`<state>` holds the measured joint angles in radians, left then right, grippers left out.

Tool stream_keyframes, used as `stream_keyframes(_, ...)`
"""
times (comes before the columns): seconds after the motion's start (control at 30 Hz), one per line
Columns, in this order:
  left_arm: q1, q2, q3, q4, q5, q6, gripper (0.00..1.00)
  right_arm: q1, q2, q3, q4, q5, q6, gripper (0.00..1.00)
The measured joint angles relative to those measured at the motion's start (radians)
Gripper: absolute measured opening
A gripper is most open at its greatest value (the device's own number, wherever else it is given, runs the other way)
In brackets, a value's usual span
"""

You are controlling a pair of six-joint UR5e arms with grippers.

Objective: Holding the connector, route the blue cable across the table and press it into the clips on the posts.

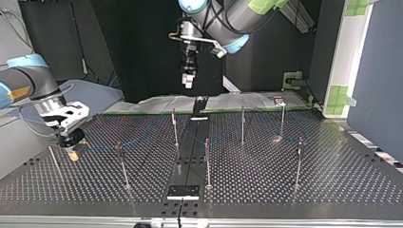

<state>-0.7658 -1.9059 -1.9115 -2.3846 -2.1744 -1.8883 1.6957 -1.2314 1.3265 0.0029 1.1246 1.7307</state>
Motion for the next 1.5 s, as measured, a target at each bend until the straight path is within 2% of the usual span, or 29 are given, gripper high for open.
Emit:
stream_keyframes(0.87, 0.000, 0.000, -0.217, 0.217, 0.000, 0.000, 1.00, -0.004, 0.002, 0.000, 0.000, 0.000, 0.003, 0.00)
stream_keyframes(1.17, 0.000, 0.000, -0.292, 0.292, 0.000, 0.000, 1.00, -0.002, 0.002, 0.000, 0.000, 0.004, -0.002, 0.00)
stream_keyframes(1.5, 0.000, 0.000, -0.341, 0.340, 0.000, 0.000, 1.00, -0.007, 0.002, 0.001, 0.000, 0.008, -0.005, 0.00)
